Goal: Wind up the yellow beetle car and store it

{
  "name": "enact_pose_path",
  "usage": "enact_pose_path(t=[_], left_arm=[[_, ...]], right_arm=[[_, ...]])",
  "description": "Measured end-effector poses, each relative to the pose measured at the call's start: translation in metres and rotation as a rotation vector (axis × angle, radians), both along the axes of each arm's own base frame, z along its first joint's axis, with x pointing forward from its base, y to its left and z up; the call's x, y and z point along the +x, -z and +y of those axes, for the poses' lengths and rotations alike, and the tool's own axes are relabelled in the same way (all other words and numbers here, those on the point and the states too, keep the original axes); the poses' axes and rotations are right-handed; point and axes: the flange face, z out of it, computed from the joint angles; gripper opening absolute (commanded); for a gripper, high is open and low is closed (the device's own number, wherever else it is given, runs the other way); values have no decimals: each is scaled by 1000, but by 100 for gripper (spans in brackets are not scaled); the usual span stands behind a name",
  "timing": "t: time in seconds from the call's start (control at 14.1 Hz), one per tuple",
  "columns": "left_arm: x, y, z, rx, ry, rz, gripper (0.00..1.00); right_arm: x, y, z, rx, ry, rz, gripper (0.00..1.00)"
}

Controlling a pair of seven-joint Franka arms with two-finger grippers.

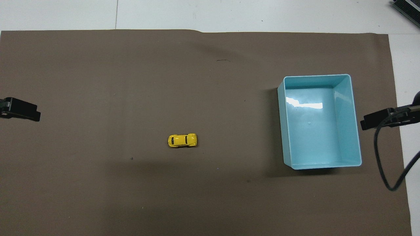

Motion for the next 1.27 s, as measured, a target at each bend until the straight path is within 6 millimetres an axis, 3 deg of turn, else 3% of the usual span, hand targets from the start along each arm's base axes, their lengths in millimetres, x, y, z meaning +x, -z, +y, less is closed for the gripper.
enact_pose_path(t=[0.71, 1.06, 1.27], left_arm=[[-2, 1, -8, -23, 54, 13, 100], [-1, 2, -17, -39, 247, 12, 100], [0, 2, -20, -50, 457, -3, 100]], right_arm=[[0, 0, 0, 0, 0, 0, 100], [0, 0, 0, 0, 0, 0, 100], [0, 0, 0, 0, 0, 0, 100]])
